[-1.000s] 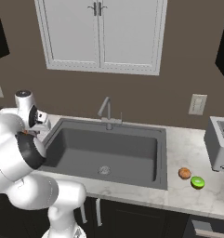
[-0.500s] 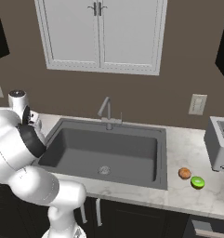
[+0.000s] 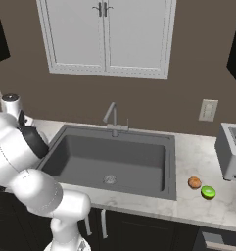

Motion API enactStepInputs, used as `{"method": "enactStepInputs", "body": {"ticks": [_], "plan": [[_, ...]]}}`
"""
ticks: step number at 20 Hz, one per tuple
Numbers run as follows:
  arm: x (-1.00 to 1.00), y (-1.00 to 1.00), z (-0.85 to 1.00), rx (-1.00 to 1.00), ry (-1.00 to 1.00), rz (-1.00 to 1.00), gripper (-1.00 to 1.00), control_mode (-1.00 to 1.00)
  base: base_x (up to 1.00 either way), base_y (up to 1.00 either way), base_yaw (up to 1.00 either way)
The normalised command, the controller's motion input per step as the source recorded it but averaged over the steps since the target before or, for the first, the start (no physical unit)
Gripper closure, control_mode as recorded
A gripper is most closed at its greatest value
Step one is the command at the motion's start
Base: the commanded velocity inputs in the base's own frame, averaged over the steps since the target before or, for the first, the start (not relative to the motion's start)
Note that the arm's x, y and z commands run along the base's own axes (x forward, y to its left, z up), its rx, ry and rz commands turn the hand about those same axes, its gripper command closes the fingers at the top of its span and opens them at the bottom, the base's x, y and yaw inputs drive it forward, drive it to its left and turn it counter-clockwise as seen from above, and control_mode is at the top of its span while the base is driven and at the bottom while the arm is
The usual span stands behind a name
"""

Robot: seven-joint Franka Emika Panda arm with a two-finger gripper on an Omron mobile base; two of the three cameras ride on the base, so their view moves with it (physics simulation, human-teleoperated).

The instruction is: There is a mixed pile of frozen fruits and vegetables on the counter. Locate all the frozen vegetables and place the items in a bowl on the counter. Take all the frozen fruits and defrost them in a running sink.

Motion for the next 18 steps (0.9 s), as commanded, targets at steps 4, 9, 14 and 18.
{"method": "enactStepInputs", "body": {"ticks": [4,9,14,18], "plan": [[0.08,0.39,-0.03,0.00,0.02,0.00,1.00,-1.00,0.00,0.00,0.00],[0.04,0.36,-0.10,0.00,0.01,0.00,1.00,-1.00,0.00,0.00,0.00],[0.01,0.37,-0.22,0.00,0.01,0.00,1.00,-1.00,0.00,0.00,0.00],[0.00,0.36,-0.26,0.00,0.00,0.00,-1.00,-1.00,0.00,0.00,0.00]]}}
